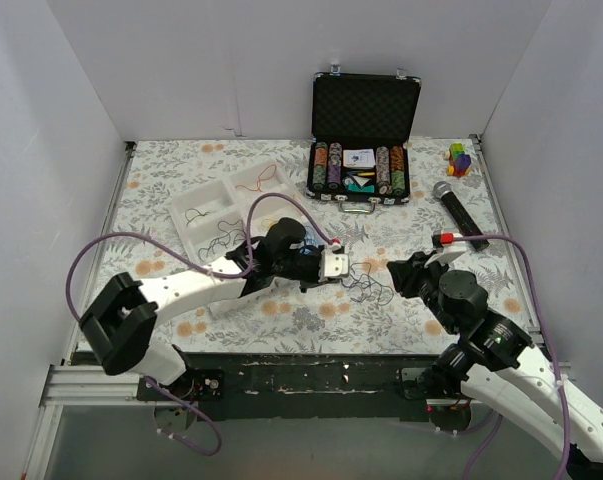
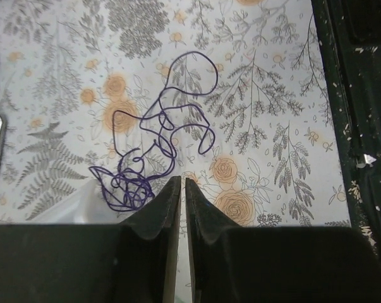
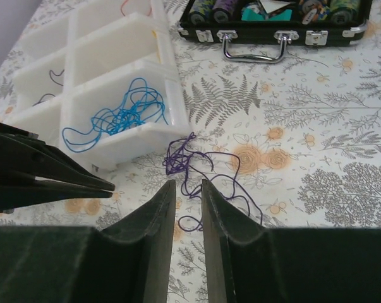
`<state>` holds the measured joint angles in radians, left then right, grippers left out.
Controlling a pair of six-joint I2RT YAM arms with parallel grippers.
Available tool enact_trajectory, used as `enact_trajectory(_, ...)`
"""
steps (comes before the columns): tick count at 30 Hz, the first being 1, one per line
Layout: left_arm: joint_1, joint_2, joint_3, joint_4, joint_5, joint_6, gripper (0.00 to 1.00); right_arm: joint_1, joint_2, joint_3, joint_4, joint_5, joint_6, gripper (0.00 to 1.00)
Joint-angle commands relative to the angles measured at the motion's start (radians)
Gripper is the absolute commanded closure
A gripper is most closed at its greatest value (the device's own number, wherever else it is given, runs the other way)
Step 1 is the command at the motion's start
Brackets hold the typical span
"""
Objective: Untangle the cables
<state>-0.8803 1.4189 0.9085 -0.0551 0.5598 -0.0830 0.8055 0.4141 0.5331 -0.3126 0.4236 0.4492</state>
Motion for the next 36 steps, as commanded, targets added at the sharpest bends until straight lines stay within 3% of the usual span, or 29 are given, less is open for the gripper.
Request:
enact_trajectory(1, -0.017, 0.116, 0.039, 0.049, 0.043, 0.078, 0.93, -0.002, -0.005, -0.021, -0.008, 0.076, 0.026, 0.69)
enact_trajectory(7, -0.026, 0.254, 0.067, 0.113, 0.017, 0.163, 0.88, -0.002, 0.017, -0.025, 0.0, 0.087, 0.008, 0.65)
enact_trajectory(15, -0.026, 0.253, -0.008, 0.248, -0.152, 0.045, 0.84, -0.003, 0.038, -0.042, 0.041, 0.075, -0.02, 0.59)
enact_trajectory(18, -0.026, 0.213, -0.077, 0.313, -0.216, 0.014, 0.62, -0.006, 0.072, -0.054, 0.066, 0.052, -0.015, 0.55)
enact_trajectory(21, -0.026, 0.204, -0.109, 0.348, -0.264, -0.012, 0.54, -0.017, 0.103, -0.065, 0.09, 0.029, -0.012, 0.54)
enact_trajectory(29, -0.017, 0.29, -0.062, 0.406, -0.322, -0.112, 0.53, -0.055, 0.115, -0.087, 0.132, -0.032, -0.007, 0.54)
enact_trajectory(36, 0.015, 0.364, 0.035, 0.302, -0.218, -0.146, 0.58, -0.103, 0.141, -0.123, 0.17, -0.086, -0.012, 0.54)
